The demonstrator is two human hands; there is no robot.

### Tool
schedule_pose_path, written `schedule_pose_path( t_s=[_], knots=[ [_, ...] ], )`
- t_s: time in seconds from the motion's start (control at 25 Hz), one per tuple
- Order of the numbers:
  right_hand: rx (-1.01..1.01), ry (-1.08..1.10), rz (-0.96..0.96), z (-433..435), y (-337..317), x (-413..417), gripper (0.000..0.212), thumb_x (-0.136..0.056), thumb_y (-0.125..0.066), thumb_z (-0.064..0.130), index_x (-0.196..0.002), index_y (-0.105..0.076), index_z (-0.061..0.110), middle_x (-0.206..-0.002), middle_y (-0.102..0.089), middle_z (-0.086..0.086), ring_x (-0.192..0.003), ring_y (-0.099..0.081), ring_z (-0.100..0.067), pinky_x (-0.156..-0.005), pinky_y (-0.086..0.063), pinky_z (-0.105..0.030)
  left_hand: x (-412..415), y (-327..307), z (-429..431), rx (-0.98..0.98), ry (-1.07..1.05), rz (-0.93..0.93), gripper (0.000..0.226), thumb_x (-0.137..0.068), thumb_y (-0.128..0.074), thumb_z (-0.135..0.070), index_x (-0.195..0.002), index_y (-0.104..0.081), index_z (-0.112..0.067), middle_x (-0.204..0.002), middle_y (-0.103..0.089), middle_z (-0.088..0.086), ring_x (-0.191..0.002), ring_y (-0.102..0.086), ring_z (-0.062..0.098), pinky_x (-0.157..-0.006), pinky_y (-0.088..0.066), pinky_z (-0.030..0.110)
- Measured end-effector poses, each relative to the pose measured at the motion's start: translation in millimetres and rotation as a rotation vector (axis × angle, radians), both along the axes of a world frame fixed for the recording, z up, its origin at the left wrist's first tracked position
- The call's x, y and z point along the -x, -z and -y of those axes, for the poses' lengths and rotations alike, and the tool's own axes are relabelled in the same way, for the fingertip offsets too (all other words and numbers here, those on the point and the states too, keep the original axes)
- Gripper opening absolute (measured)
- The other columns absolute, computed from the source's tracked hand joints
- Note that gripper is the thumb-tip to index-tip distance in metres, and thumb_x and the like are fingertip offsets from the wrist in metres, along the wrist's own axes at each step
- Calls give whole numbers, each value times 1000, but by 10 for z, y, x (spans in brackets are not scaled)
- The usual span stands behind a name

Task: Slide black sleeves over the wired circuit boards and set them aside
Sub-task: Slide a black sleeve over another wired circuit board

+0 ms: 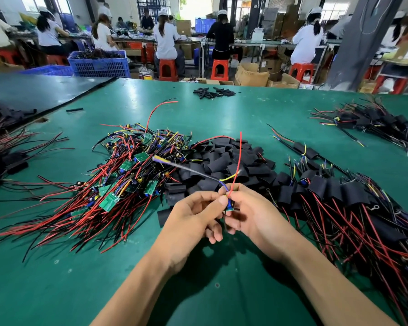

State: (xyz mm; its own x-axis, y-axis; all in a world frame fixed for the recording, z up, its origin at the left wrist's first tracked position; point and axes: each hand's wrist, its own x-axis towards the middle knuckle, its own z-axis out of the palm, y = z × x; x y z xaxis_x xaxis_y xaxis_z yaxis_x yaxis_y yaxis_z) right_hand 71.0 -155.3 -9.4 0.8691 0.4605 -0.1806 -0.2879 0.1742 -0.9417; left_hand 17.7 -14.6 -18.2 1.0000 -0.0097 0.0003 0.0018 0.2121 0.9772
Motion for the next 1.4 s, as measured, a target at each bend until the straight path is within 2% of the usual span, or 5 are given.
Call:
schedule_pose_path(
  t_s=[0.32,0.48,0.76,1.08,1.4],
  knots=[
    [-106,-79,36,49,76,11,39,-75,-77,35,-96,-53,12,-65,-56,-3,-47,-49,-15,-48,-38,-26,7,-32,-28,63,7,37,25,-81,-74,-27,-97,-72,-8,-77,-65,15,-48,-47,16,-48,-39,21],
    [33,-28,223,19,51,-13,31,-87,-57,37,-110,-62,16,-76,-57,-3,-53,-46,-20,-49,-33,-24,4,-20,-15,-57,-170,124,25,-83,-75,-12,-95,-59,3,-69,-67,11,-52,-57,21,-50,-46,24],
    [-150,-210,-45,68,-15,-6,48,-94,-43,54,-96,-66,12,-94,-65,-13,-73,-55,-21,-63,-38,-31,-23,-44,-79,100,-226,-5,30,-75,-78,-7,-102,-66,-6,-68,-67,14,-53,-62,23,-51,-51,26],
    [-322,-126,-286,123,-55,17,29,-87,-60,26,-85,-78,3,-92,-68,-15,-62,-66,-20,-56,-55,-26,-59,-132,-177,482,-329,-236,19,-78,-69,-14,-93,-63,-5,-69,-69,11,-65,-74,21,-53,-58,24],
    [-677,-51,-303,96,-54,29,32,-64,-60,-18,-91,-74,-11,-117,-68,-30,-110,-68,-41,-86,-60,-39,-41,-217,-184,653,-307,-329,23,-96,-59,-20,-91,-59,2,-72,-71,20,-65,-75,25,-50,-58,26]
  ],
)
